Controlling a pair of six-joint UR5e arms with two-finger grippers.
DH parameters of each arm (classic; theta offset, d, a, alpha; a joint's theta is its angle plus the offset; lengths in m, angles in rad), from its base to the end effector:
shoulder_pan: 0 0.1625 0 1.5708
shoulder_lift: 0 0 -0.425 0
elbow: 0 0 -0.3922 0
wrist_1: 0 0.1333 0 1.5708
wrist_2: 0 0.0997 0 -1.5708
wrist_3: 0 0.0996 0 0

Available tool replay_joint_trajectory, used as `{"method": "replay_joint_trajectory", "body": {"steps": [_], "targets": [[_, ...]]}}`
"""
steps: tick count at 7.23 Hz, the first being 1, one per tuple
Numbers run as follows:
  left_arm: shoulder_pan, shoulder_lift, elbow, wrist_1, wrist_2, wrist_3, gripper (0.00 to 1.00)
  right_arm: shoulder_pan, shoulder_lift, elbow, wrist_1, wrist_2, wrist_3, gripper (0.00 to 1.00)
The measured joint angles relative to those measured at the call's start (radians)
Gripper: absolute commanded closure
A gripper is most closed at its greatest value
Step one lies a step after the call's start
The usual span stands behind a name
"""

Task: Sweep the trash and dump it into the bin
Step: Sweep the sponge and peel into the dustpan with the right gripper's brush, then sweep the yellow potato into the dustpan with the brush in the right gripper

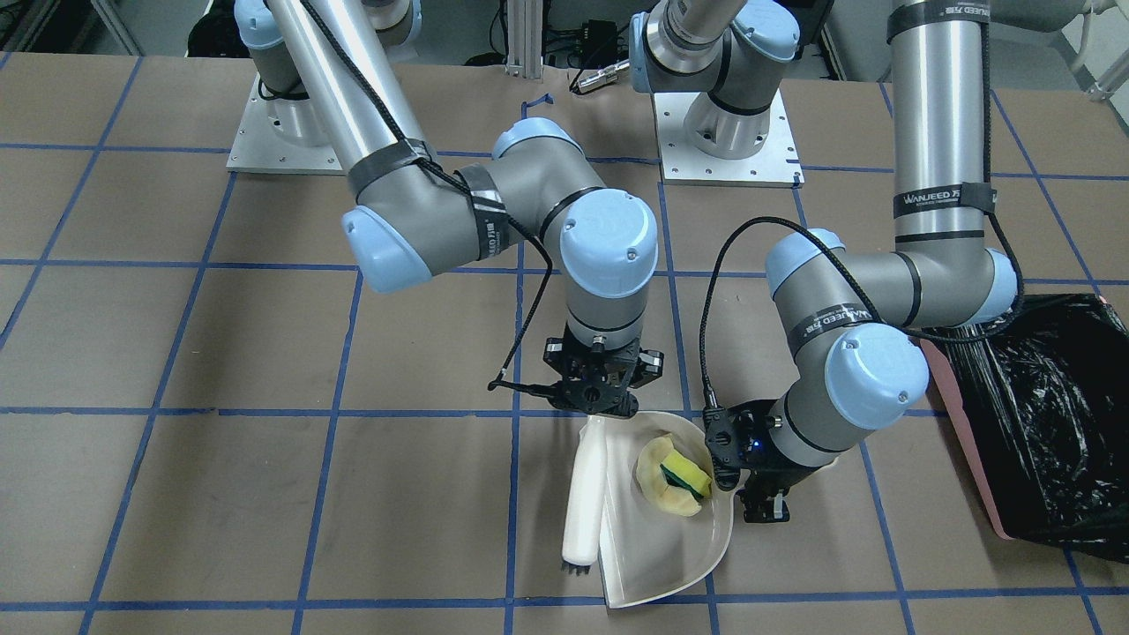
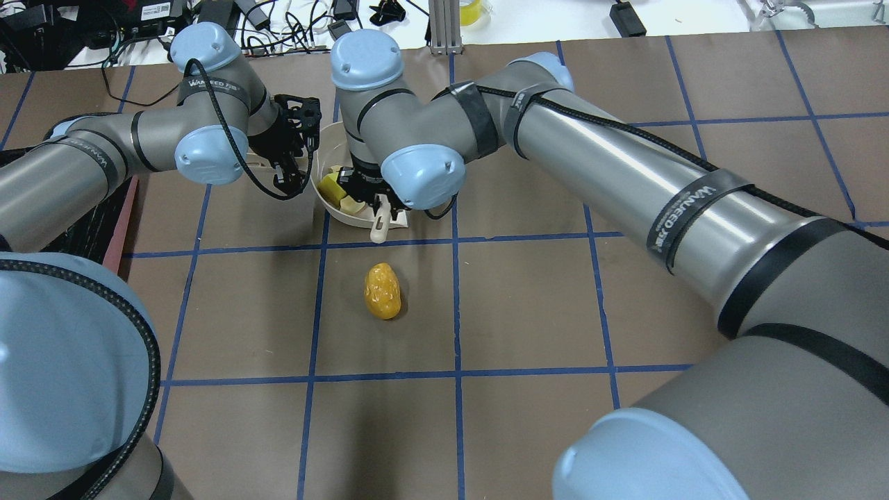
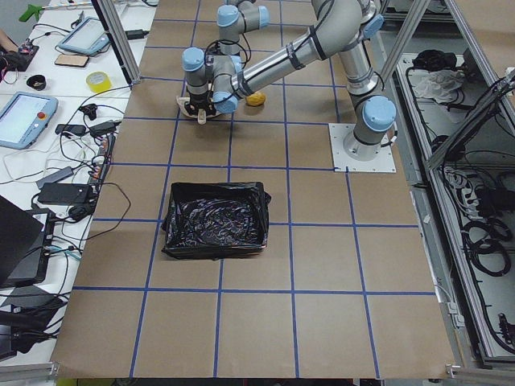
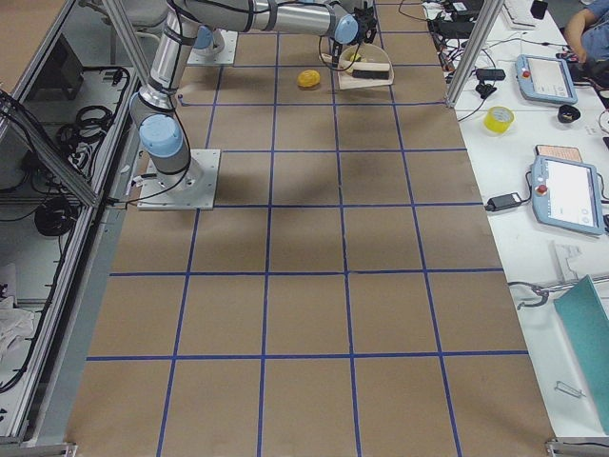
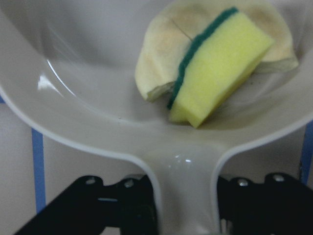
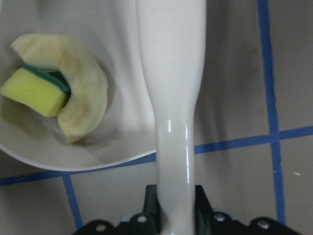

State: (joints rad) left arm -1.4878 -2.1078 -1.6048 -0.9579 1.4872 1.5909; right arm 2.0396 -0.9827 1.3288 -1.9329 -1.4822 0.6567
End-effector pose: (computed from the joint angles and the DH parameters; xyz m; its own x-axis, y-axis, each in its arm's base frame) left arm -0.0871 -0.6607 0.2207 -0.0628 0.9971 -0.0435 0.9948 0.0591 -0.0826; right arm 0.4458 -0.5656 0.2855 -0.9791 0.1871 -0.0798 0.1843 0.9820 0.0413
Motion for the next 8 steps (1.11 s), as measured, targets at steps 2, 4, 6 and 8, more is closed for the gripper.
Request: {"method": "replay_joint_trajectory", "body": {"steps": [2,4,6,8], "targets": [[0.054,0.013,-0.012,0.001,-0.008,0.073,1.0,-0.07,-0.05,0.019,0.087,-0.007,-0.067,1.0],[0.117,0.042,-0.059,0.003,-0.01,0.195,1.0,-0.097,-0.099,0.11,0.101,-0.004,-0.073,1.0],[0.15,0.101,-0.119,-0.004,-0.003,0.246,1.0,-0.075,-0.198,0.292,0.06,0.01,-0.022,1.0],[0.166,0.174,-0.236,0.004,0.0,0.272,1.0,0.009,-0.247,0.409,-0.017,0.013,0.077,1.0]]}}
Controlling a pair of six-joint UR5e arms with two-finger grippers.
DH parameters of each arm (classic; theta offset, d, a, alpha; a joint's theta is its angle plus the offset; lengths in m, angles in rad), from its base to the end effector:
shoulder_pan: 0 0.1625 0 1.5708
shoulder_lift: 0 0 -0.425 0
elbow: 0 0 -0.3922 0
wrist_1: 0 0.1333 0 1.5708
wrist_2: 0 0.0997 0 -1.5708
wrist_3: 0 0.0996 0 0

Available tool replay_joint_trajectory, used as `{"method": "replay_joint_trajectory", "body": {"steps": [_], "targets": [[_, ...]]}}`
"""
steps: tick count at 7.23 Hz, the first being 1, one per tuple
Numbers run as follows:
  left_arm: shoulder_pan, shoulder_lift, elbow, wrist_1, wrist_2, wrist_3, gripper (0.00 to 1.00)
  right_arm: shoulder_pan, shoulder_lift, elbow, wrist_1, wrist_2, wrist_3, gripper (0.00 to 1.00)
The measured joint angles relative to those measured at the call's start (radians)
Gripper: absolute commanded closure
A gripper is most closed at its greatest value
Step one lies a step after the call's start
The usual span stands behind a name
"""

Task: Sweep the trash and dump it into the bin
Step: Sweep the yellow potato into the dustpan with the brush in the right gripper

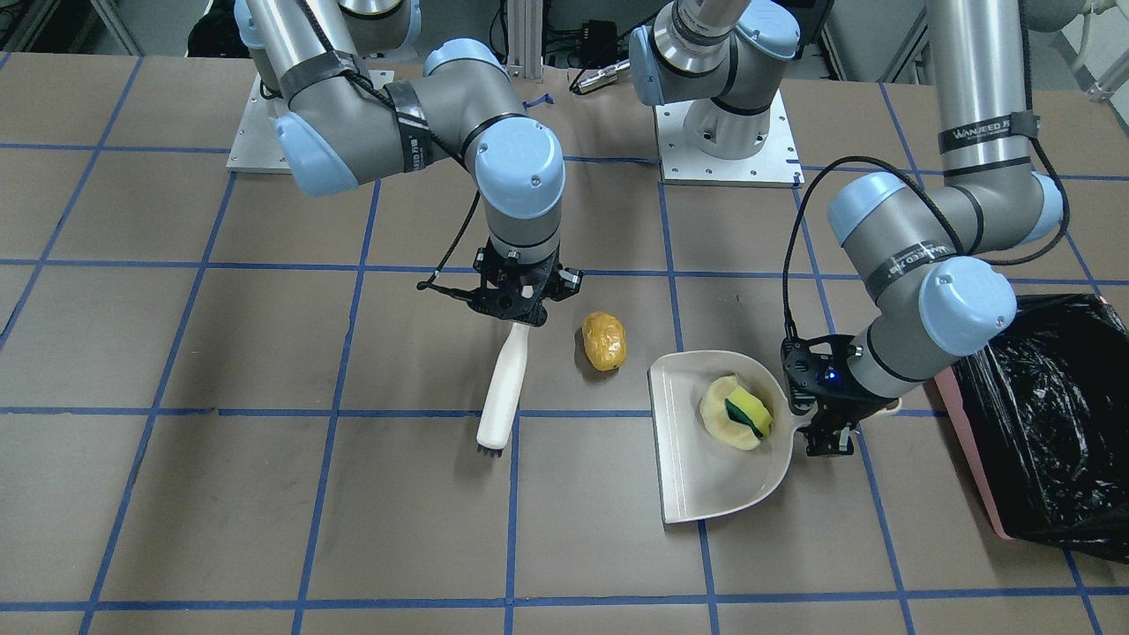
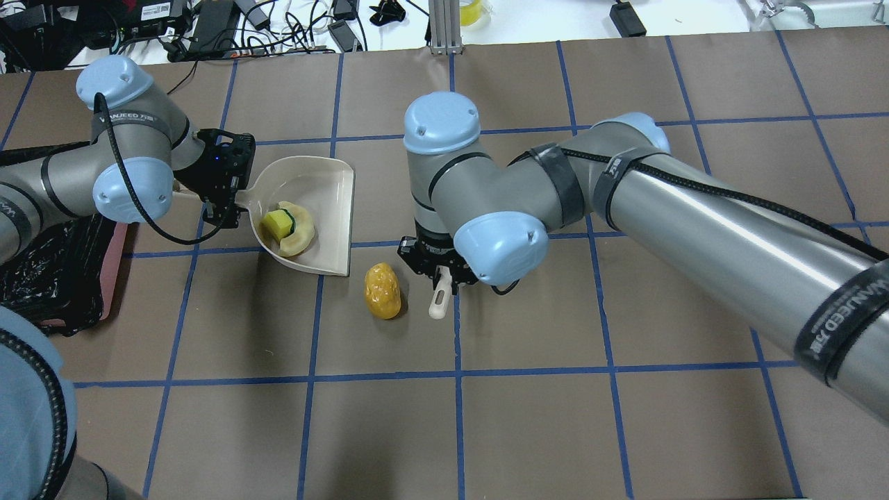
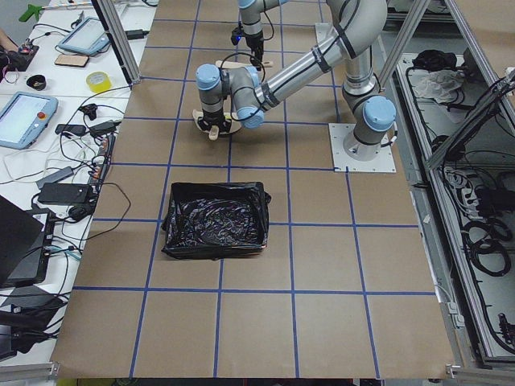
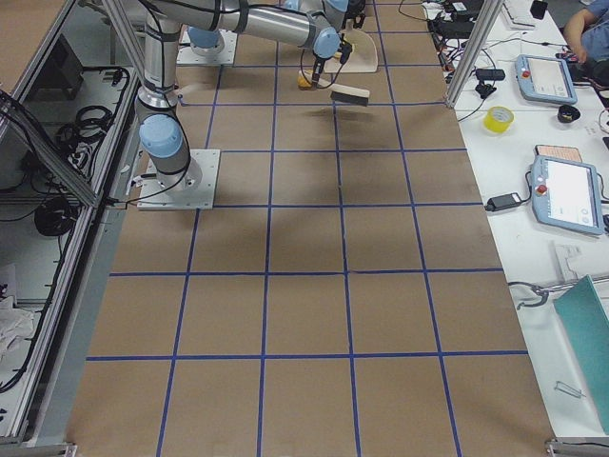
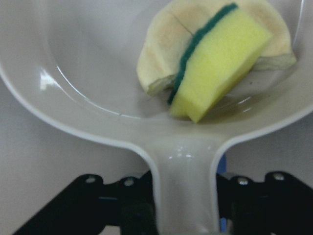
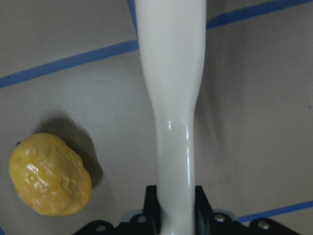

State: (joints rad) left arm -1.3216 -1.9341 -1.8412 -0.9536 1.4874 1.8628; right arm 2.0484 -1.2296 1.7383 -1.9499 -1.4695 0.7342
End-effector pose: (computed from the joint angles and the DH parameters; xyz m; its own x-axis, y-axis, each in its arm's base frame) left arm 0.0022 -0.5826 0.2266 0.0418 0.9991 -0.0082 0.9955 -0.0423 -0.0845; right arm 0.3897 -0.4410 0.2608 -0.9658 0.2592 0.0122 0.2576 0.9524 0.1631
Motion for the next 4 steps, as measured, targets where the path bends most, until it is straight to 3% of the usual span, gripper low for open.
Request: {"method": "replay_joint_trajectory", "body": {"steps": [4], "targets": [[0.007,0.117,-0.228,0.139,0.002,-0.015,1.0,0.119,-0.001,0.044,-0.051,0.001,0.101,1.0]]}}
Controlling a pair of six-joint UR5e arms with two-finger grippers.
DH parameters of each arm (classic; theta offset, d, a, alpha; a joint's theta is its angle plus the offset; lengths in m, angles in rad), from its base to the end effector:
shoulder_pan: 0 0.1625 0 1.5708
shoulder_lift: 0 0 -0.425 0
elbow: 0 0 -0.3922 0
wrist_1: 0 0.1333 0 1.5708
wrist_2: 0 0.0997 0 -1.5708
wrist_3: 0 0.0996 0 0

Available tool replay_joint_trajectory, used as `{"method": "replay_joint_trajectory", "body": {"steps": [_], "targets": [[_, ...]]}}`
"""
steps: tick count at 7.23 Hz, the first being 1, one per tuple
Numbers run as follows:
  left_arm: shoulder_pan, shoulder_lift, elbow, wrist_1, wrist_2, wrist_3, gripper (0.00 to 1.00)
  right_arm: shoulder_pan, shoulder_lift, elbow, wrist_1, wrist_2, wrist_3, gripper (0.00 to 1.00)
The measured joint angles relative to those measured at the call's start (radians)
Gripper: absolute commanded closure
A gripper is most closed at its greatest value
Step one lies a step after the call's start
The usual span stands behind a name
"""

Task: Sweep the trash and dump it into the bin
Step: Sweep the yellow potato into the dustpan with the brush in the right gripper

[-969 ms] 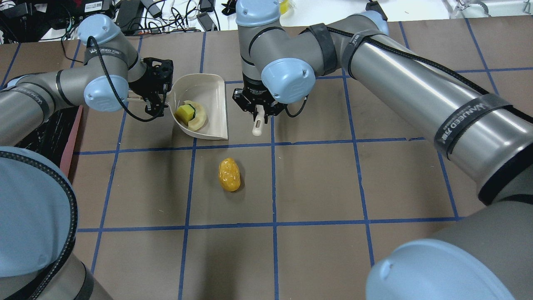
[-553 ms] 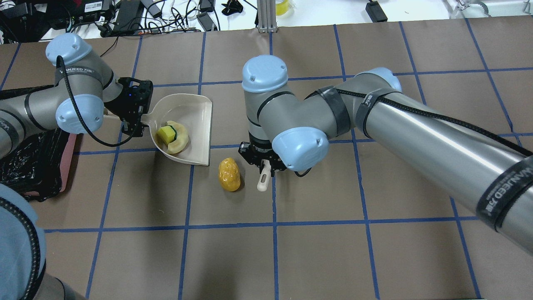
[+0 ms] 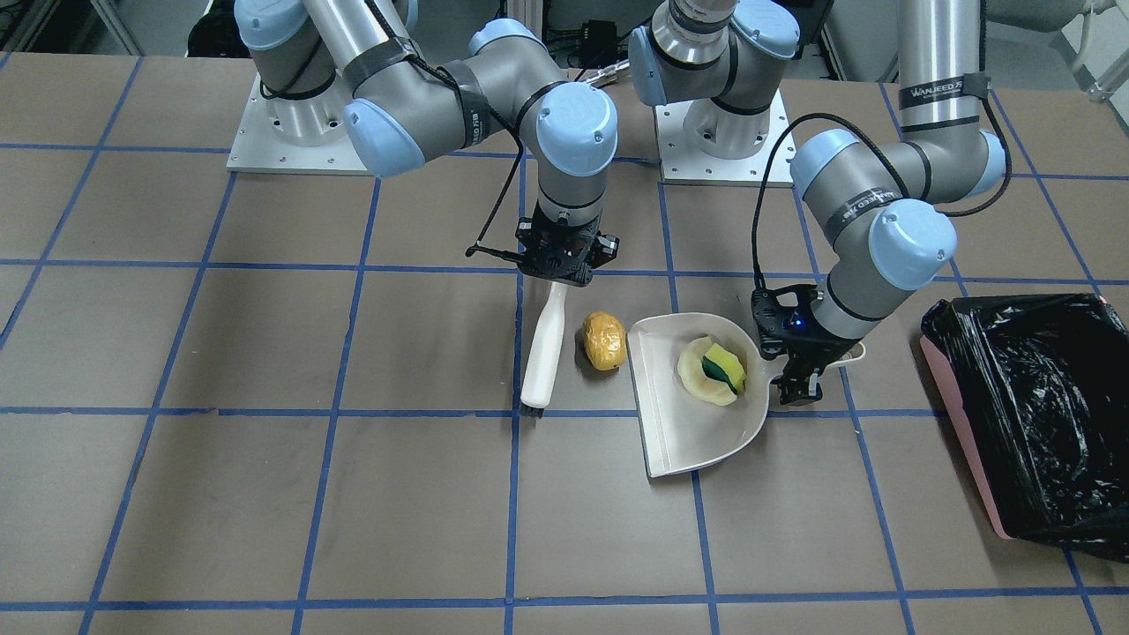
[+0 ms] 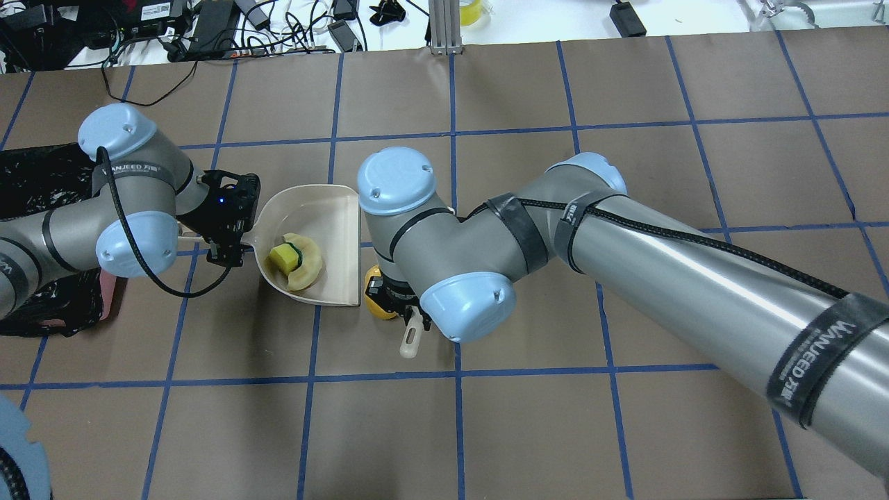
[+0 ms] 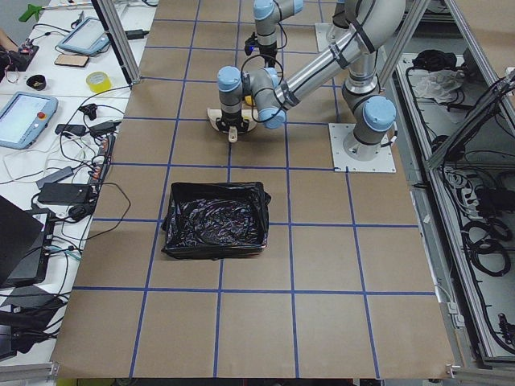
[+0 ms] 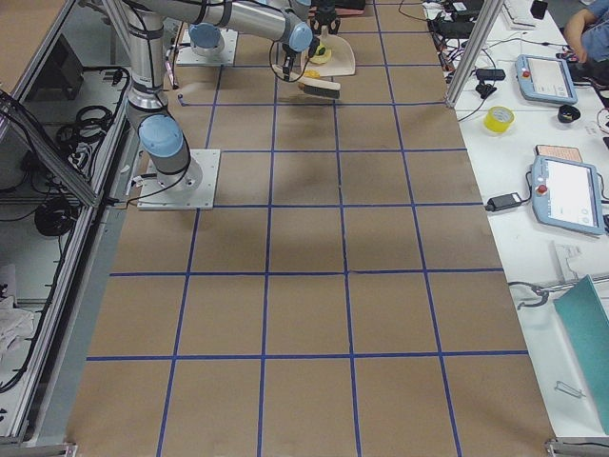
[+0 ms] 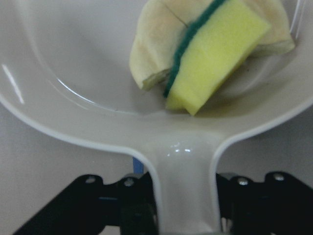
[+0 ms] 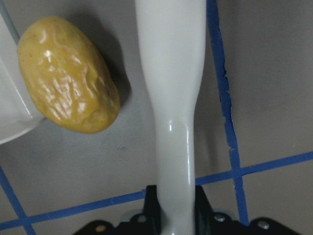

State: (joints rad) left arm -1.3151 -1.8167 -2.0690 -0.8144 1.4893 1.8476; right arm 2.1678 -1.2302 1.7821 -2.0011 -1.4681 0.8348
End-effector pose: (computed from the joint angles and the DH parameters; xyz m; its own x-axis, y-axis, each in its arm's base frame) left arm -0.0121 -0.5126 0.2110 0.0203 0.9992 -0.0341 0.9969 -0.0228 -0.0749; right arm 0.4351 -0.3848 0.2470 -0.9705 0.2399 0.0216 0.2403 0.9579 0.1568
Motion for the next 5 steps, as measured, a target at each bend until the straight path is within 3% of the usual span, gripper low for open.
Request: {"method": "replay_joint_trajectory", "body": {"steps": [5], "targets": [[0.0,0.048,-0.055,0.013,0.001,0.005,1.0,0.082,0.074,0.005,-0.194,-0.001,0.154,1.0]]}}
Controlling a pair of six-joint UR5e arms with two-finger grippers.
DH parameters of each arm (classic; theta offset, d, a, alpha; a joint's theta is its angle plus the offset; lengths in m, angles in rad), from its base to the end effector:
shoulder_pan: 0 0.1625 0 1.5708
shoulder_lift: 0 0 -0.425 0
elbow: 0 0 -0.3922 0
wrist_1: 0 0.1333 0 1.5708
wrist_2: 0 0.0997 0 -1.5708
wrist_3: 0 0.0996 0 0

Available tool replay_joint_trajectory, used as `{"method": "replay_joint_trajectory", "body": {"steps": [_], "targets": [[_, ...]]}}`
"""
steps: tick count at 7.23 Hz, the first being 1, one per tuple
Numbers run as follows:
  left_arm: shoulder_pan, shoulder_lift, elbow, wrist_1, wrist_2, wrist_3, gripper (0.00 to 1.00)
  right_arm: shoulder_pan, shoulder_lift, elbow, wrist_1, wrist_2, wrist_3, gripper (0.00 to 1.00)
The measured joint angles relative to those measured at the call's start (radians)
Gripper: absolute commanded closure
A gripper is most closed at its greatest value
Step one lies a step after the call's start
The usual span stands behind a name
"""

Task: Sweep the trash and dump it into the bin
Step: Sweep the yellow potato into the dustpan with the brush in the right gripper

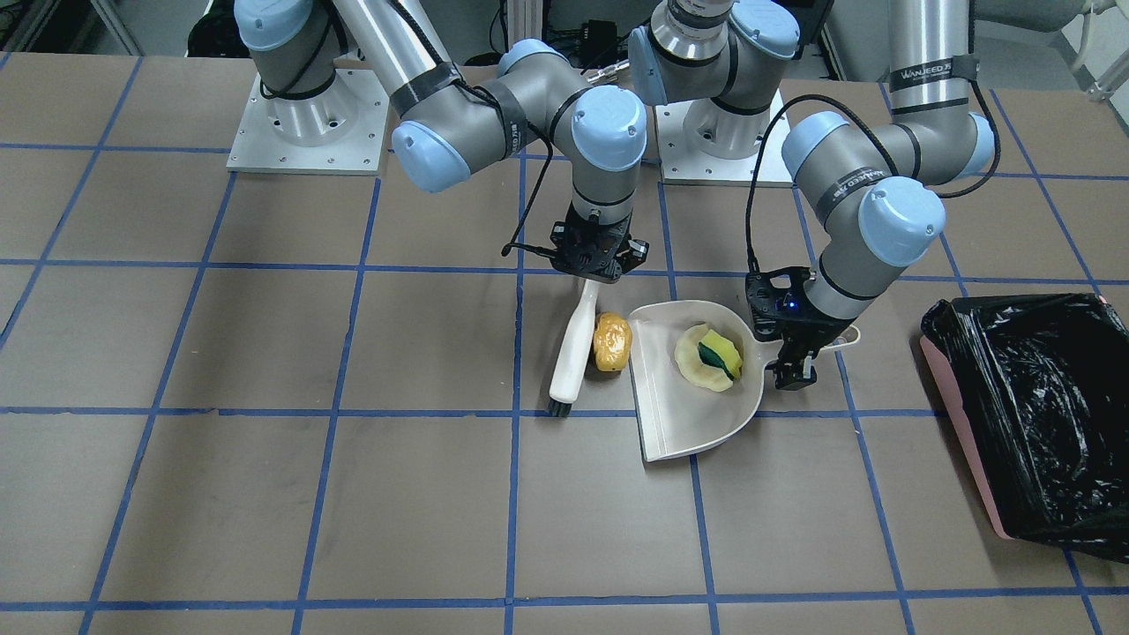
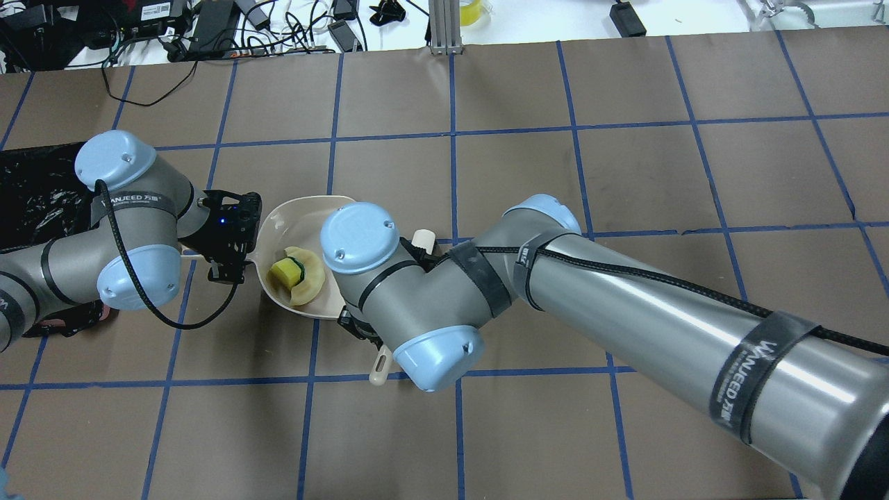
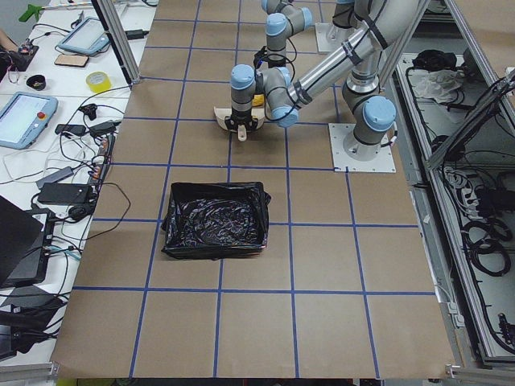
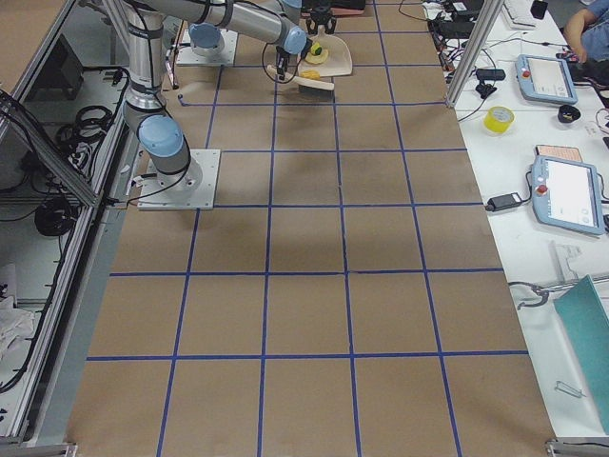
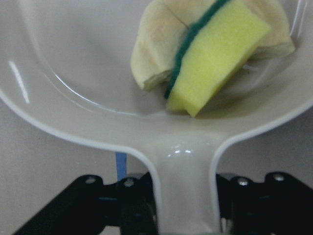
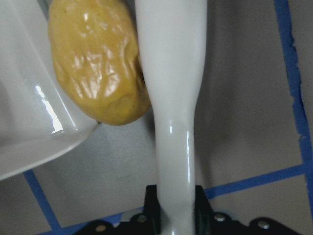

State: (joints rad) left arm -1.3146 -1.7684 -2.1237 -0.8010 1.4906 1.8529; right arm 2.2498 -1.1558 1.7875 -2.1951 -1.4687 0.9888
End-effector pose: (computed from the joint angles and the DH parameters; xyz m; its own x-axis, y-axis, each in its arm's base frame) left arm -0.0171 -0.4923 0.2144 0.0252 0.9988 -0.0408 0.9970 -0.0281 -0.0716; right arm 0.4802 -0.3666 0.2200 -0.9504 0.3070 -0.0498 0.3019 0.9492 0.0892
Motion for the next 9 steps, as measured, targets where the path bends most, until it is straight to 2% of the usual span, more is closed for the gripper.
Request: {"method": "replay_joint_trajectory", "body": {"steps": [5,9], "targets": [[0.013,0.018,-0.016,0.004,-0.002,0.008,1.0,0.046,0.103,-0.196,0.006,0.047,0.131,1.0],[0.087,0.016,-0.005,-0.001,-0.017,0.055,1.0,0.03,0.075,-0.216,0.117,-0.02,0.055,1.0]]}}
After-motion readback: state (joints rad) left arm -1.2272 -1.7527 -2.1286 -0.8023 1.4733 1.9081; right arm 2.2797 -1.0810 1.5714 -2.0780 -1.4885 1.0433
